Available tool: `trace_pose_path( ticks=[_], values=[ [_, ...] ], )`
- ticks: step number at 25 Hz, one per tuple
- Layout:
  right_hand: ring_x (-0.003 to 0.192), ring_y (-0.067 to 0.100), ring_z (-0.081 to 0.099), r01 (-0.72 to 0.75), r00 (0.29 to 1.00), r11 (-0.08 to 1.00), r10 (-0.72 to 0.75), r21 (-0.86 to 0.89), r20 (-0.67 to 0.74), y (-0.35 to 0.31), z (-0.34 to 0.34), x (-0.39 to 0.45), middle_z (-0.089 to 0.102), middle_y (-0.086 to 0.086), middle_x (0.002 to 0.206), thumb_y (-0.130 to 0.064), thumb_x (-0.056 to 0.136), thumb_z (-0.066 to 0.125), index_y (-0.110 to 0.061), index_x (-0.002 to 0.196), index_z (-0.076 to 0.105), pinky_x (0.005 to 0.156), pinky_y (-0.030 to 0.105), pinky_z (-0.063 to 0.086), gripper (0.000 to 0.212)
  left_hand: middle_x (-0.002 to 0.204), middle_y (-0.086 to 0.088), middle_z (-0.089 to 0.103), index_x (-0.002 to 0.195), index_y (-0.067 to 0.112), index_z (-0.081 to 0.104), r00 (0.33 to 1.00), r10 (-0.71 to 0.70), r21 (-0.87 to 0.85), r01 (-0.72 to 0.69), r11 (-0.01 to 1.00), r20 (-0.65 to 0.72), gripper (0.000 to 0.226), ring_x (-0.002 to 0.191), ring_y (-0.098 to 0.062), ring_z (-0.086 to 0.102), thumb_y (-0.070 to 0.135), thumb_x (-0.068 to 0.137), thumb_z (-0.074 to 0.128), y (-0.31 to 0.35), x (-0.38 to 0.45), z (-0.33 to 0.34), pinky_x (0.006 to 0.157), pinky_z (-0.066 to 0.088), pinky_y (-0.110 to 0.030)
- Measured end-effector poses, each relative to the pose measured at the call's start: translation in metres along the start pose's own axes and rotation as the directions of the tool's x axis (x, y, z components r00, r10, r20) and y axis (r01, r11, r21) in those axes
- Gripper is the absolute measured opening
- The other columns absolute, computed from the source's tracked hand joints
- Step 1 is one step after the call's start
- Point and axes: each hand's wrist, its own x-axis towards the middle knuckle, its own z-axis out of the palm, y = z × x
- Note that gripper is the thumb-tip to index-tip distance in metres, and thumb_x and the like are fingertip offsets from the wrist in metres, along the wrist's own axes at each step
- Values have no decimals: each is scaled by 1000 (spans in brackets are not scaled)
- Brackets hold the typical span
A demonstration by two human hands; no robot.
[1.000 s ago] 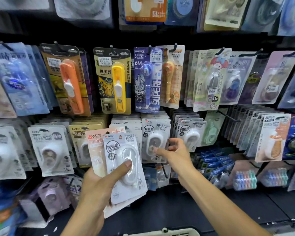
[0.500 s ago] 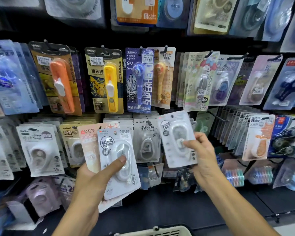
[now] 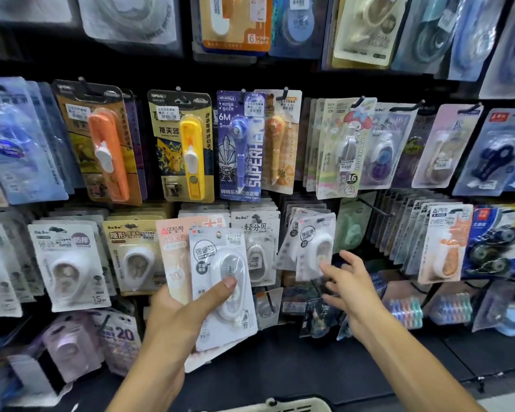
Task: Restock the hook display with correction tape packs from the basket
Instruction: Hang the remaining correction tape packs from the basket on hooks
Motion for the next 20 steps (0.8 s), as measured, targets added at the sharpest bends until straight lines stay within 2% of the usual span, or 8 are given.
trace_pose_path(
  ticks=[2,4,6,9,12,15,17,20],
  values=[
    [114,13,62,150,980,983,-134,-102,149,0,11,-16,59,-13,130,-48,86,75,-39,126,59,92,38,56,44,101,0,80,98,36,79,1000,-1,7,1,1000,12,47,91,-20,78,31,55,95,-2,1,4,68,63,-34],
    [99,6,70,197,857,980,-157,-30,491,3,30,-43,72,-13,110,-60,70,82,-47,111,67,79,24,56,46,99,-2,81,98,34,79,999,0,22,0,1000,37,40,89,-20,78,28,59,89,-5,1,12,65,62,-28],
    [96,7,72,229,779,972,-147,-58,610,11,43,-57,76,-10,103,-54,59,90,-46,111,66,77,21,55,58,96,-2,81,97,27,80,998,-23,31,22,999,53,34,85,-18,78,29,63,85,-6,0,20,61,60,-23],
    [99,20,75,97,891,982,-159,162,424,4,34,-45,78,1,109,-24,66,91,-27,115,66,73,27,60,55,93,6,81,94,25,78,999,-42,7,42,999,18,29,84,-8,77,41,70,76,-2,0,25,61,57,-17],
    [92,25,75,25,981,949,-84,314,174,-11,-1,-21,75,4,115,-11,87,74,-17,120,63,57,30,59,35,95,7,81,94,26,77,998,-50,17,51,999,-35,38,87,-8,77,50,64,76,3,3,25,74,55,-28],
    [59,20,65,15,999,986,-23,165,45,-6,-23,-10,76,3,102,-15,94,67,-25,123,63,40,28,44,30,96,0,81,103,19,75,994,-69,25,71,997,-87,55,90,-19,78,51,59,79,2,6,23,83,56,-39],
    [38,15,41,29,997,998,-32,58,63,0,-27,-9,76,-2,77,-17,94,65,-35,117,65,36,23,29,29,97,-2,81,107,18,74,991,-80,8,81,997,-106,58,91,-22,78,50,59,80,0,8,23,86,56,-41],
    [37,13,39,10,998,997,-15,76,67,-1,-25,-13,76,-1,79,-16,94,66,-33,124,64,35,24,33,34,96,-1,81,106,19,74,992,-71,-13,70,997,-104,57,88,-19,78,48,57,82,-1,8,26,75,59,-35]
  ],
)
